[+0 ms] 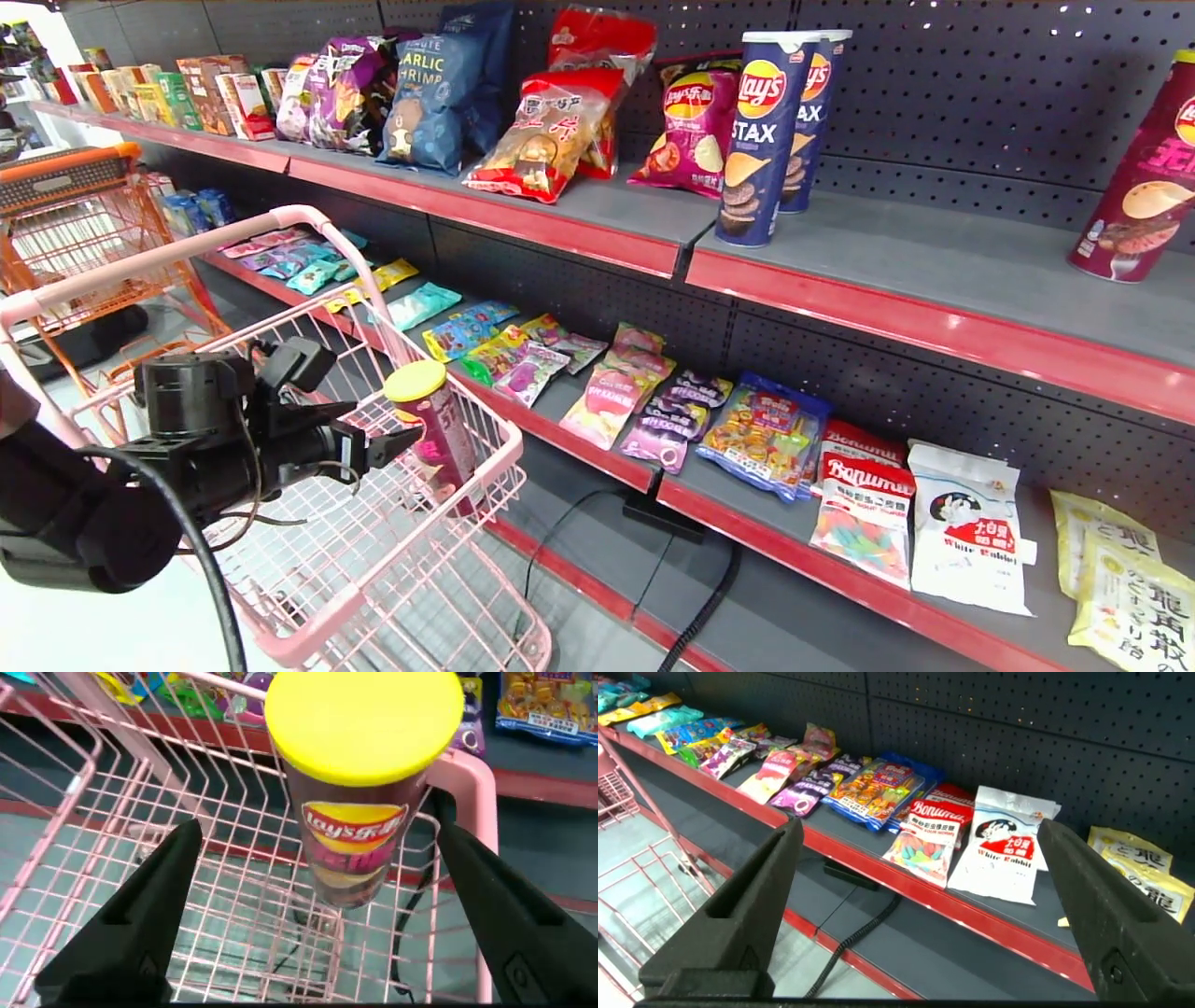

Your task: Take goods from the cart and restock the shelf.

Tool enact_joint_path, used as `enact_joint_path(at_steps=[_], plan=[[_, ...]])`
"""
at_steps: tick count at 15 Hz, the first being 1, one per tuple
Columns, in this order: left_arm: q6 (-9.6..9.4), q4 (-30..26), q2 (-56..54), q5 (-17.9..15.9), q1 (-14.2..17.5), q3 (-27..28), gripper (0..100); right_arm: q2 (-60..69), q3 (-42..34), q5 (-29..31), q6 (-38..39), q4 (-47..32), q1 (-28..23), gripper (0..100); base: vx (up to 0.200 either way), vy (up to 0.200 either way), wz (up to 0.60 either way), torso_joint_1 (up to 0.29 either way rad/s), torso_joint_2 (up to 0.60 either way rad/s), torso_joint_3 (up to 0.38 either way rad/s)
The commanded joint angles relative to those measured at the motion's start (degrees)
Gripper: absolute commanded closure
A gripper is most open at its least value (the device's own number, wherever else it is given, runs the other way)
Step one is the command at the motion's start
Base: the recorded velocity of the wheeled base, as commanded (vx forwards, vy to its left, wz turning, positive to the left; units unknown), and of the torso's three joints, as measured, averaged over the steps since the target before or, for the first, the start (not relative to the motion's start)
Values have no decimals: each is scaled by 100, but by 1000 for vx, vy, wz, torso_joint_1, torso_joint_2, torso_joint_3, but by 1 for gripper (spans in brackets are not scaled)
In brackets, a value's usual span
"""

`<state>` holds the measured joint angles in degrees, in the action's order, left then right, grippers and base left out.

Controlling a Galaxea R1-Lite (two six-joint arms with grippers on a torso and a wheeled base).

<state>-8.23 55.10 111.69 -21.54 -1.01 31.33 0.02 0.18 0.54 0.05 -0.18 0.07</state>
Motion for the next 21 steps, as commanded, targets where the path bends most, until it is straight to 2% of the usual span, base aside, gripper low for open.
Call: enact_joint_path(at_steps=[1, 6, 9, 12, 13, 16, 18, 21], plan=[[93, 18, 397, 1, -136, 207, 0, -2, -1, -1, 4, 1, 1, 0, 0, 0, 0, 0, 0, 0], [129, 212, 977, 10, -435, 831, 0, -2, -1, -1, 4, 1, 1, 0, 0, 0, 0, 0, 0, 0], [129, 212, 1232, 10, -611, 980, 0, -2, -1, -1, -5, 1, 1, 0, 0, 0, 0, 0, 0, 0], [287, 229, 1452, 18, -646, 1112, 0, -2, -1, -1, 4, 1, 1, 0, 0, 0, 0, 0, 0, 0], [313, 273, 1540, 27, -646, 1165, 100, -2, -1, -1, 4, 1, 1, 0, 0, 0, 0, 0, 0, 0], [392, 466, 1575, 106, -646, 1332, 100, -2, -1, -1, -5, 1, 1, 0, 0, 0, 0, 0, 0, 0], [647, 466, 1092, 71, -646, 928, 100, -2, -1, -1, 4, 1, 1, 0, 0, 0, 0, 0, 0, 0], [796, 440, -51, 97, -620, 321, 100, -2, -1, -10, 13, 1, 1, 0, 0, 0, 0, 0, 0, 0]])
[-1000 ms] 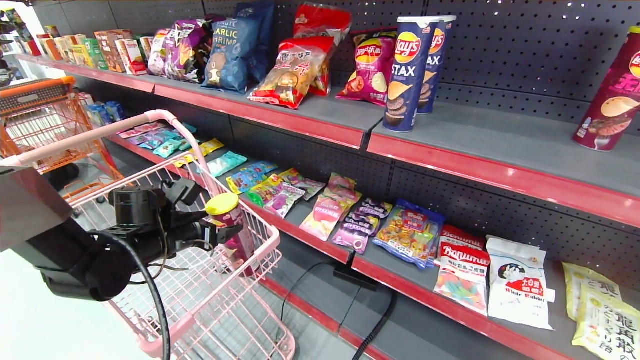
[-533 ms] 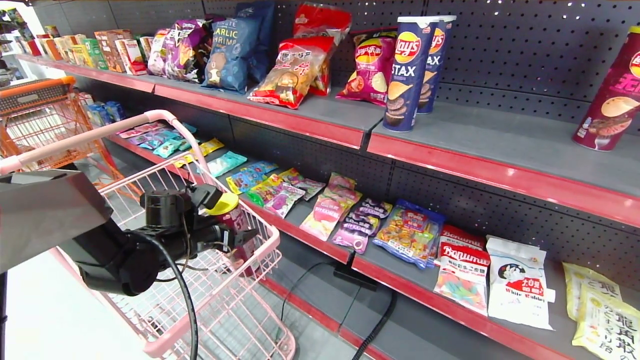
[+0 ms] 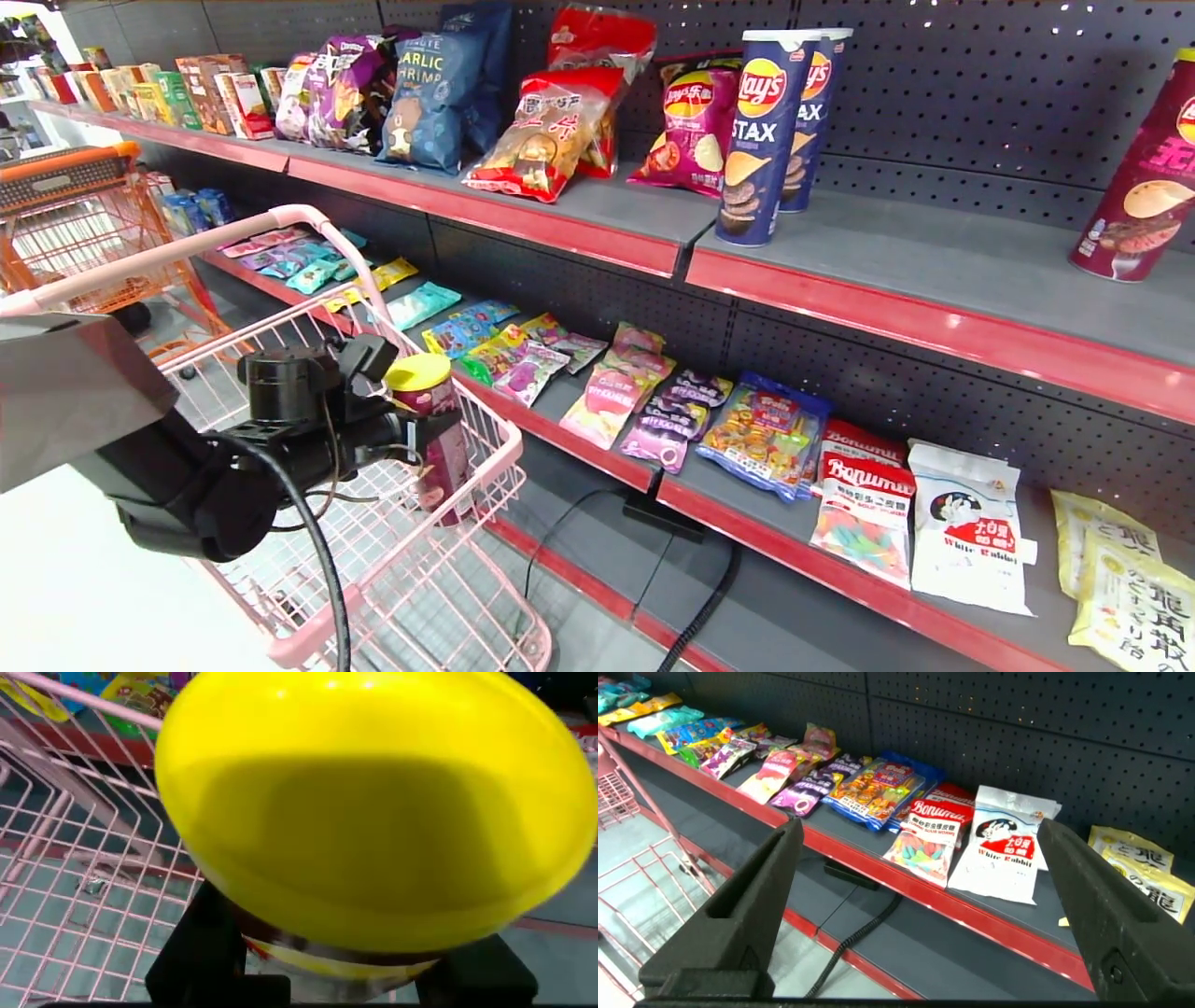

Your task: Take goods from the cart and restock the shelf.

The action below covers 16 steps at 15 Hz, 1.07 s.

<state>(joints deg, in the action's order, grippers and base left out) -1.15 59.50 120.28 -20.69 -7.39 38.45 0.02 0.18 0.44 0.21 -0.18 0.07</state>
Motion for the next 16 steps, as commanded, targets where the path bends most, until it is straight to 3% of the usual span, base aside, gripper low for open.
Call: enact_joint_path(at_steps=[1, 4, 7, 8, 9, 11, 12, 14, 16], plan=[[185, -589, -1965, 12, 27, -435, 100, -2, -1, 0, -3, 1, 1, 0, 0, 0, 0, 0, 0, 0], [194, -3155, -4268, 38, 106, 347, 100, -2, -1, 0, -12, 1, 1, 0, 0, 0, 0, 0, 0, 0], [132, -4456, -5964, 302, 291, 620, 100, -2, -1, 0, -12, 1, 1, 0, 0, 0, 0, 0, 0, 0], [27, -4922, -6421, 302, 291, 629, 100, -2, -1, 0, -12, 1, 1, 0, 0, 0, 0, 0, 0, 0], [-228, -5502, -6887, 311, 291, 629, 100, -2, -1, 0, -3, 1, 1, 0, 0, 0, 0, 0, 0, 0], [-501, -6064, -7405, 372, 291, 620, 100, -2, -1, -9, -3, 1, 1, 0, 0, 0, 0, 0, 0, 0], [-509, -6082, -7485, 478, 291, 594, 100, -2, -1, -9, -3, 1, 1, 0, 0, 0, 0, 56, -163, -100], [-527, -6082, -7695, 1111, 291, 471, 100, -2, -1, -9, -3, 1, 1, 0, 0, 0, 0, 117, -351, -227], [-536, -6108, -7959, 1207, 291, 295, 100, -2, -1, -9, -3, 1, 1, 0, 0, 0, 0, 176, -481, -317]])
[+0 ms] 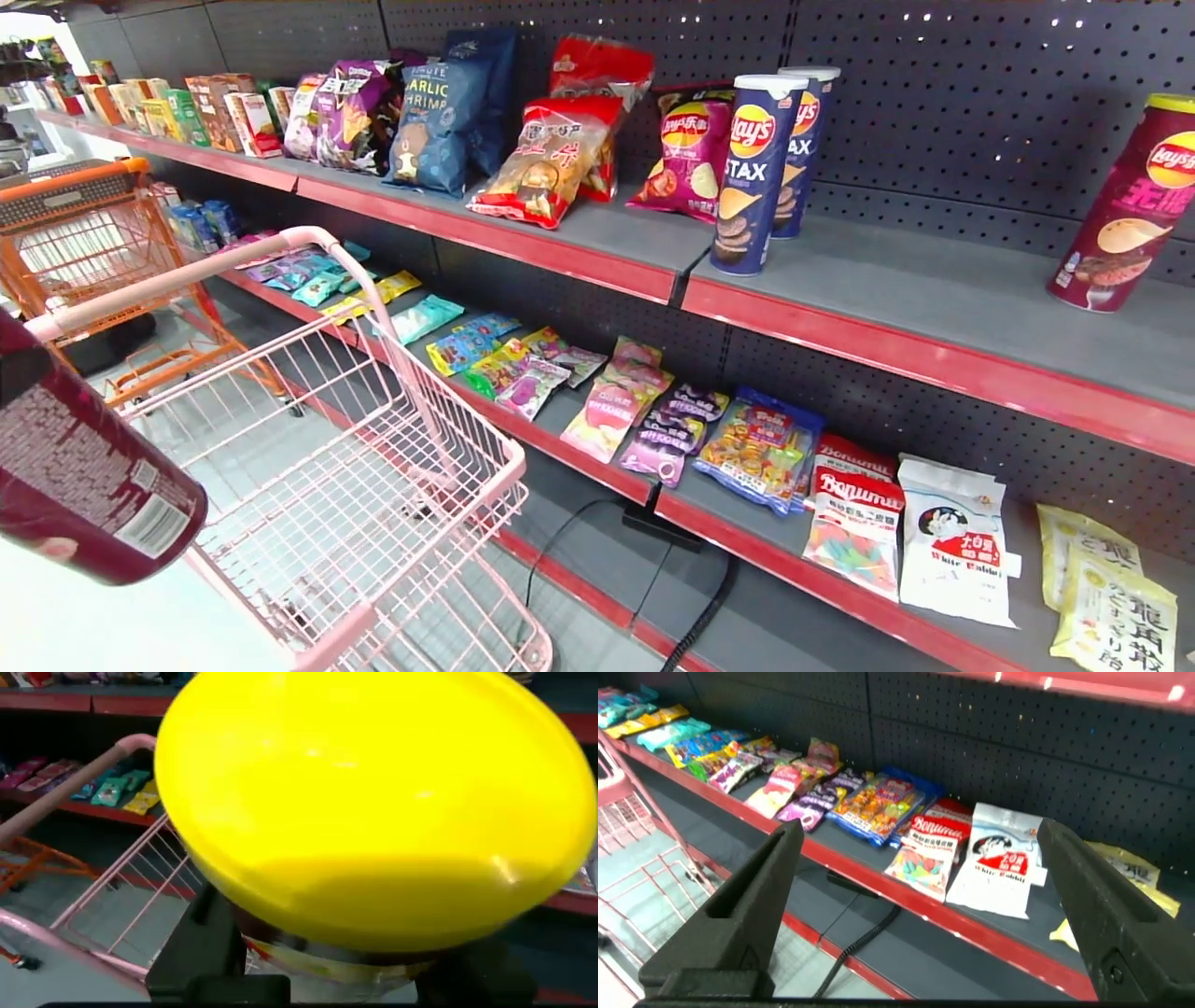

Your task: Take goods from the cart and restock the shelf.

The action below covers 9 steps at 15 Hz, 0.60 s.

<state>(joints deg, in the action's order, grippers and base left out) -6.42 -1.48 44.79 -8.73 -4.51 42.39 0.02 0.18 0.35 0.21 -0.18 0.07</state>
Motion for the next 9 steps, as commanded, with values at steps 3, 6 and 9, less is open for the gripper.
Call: enact_joint_path(at_steps=[3, 6, 9], plan=[[-17, -11, -761, 12, 3, -468, 100, -2, -1, 0, -3, 1, 1, 0, 0, 0, 0, 203, -543, -341], [-17, -11, -1060, 20, 3, -820, 100, -2, -1, 0, 6, 1, 1, 0, 0, 0, 0, 229, -585, -357], [-17, -345, -1367, 20, 3, -881, 100, -2, -1, 0, 14, 1, 1, 0, 0, 0, 0, 220, -543, -321]])
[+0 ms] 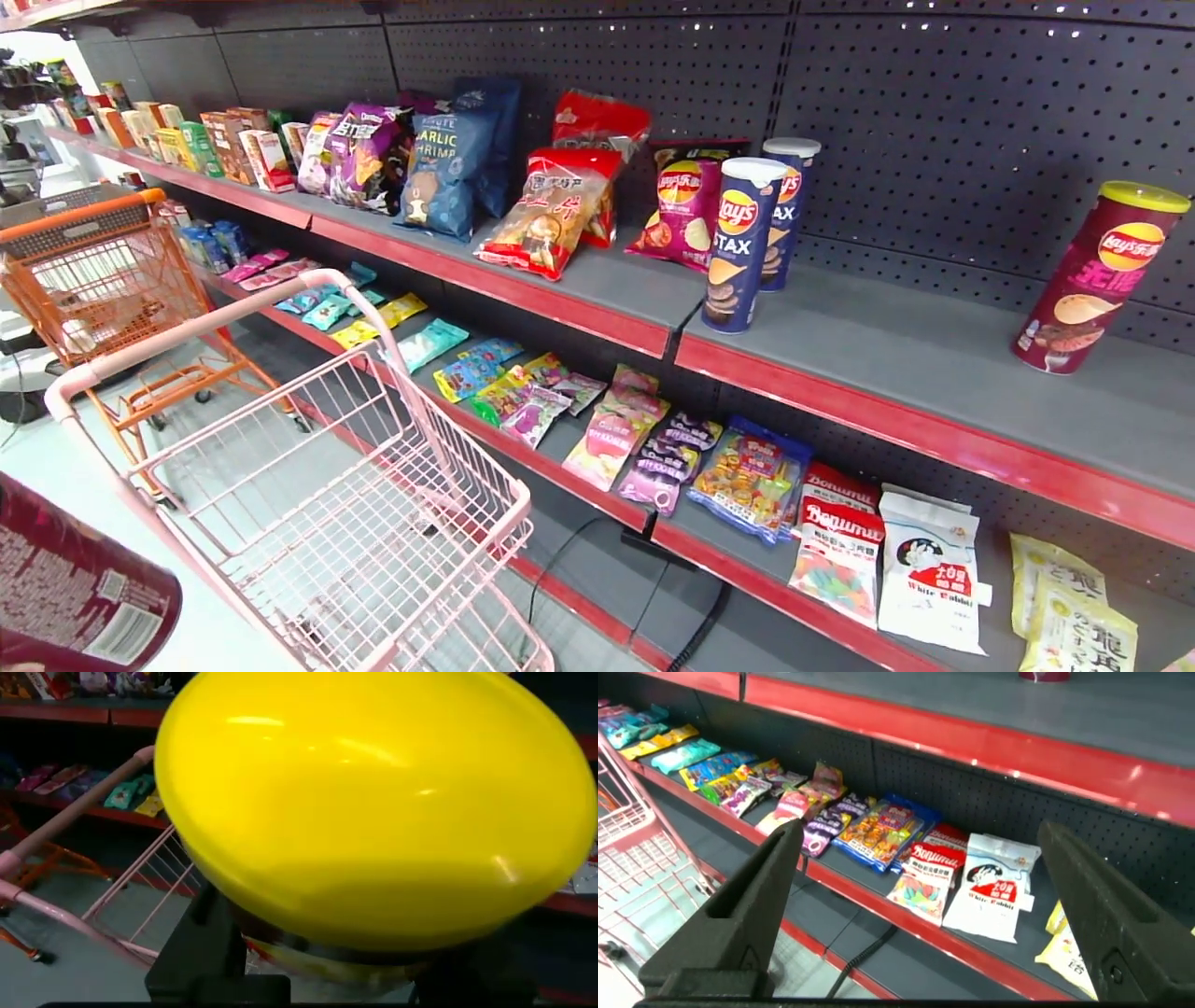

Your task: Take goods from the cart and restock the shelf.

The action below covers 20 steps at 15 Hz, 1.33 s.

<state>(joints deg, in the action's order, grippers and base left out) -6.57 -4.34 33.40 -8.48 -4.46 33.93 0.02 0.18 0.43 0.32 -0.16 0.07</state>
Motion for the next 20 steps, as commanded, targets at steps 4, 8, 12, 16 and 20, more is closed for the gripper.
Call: enact_joint_path(at_steps=[4, 8, 12, 16, 20], plan=[[-2, -366, -537, -30, -11, -62, 100, -2, -1, 1, 30, -2, 1, 0, 0, 0, 0, 174, -400, -233], [-20, -375, -818, -39, -11, -281, 100, -2, -1, 1, 39, 7, 1, 0, 0, 0, -300, 34, -75, -40], [-529, -366, -765, -22, -11, -255, 100, -2, -1, 1, 56, 7, 1, 0, 0, 0, -600, 7, -5, -5], [-635, -375, -791, -13, -11, -281, 100, -2, -1, 1, 56, 7, 1, 0, 0, 0, -600, 4, 2, 0], [-644, -375, -818, -4, -11, -290, 100, -2, -1, 1, 47, 7, 1, 0, 0, 0, -600, 4, 1, 5]])
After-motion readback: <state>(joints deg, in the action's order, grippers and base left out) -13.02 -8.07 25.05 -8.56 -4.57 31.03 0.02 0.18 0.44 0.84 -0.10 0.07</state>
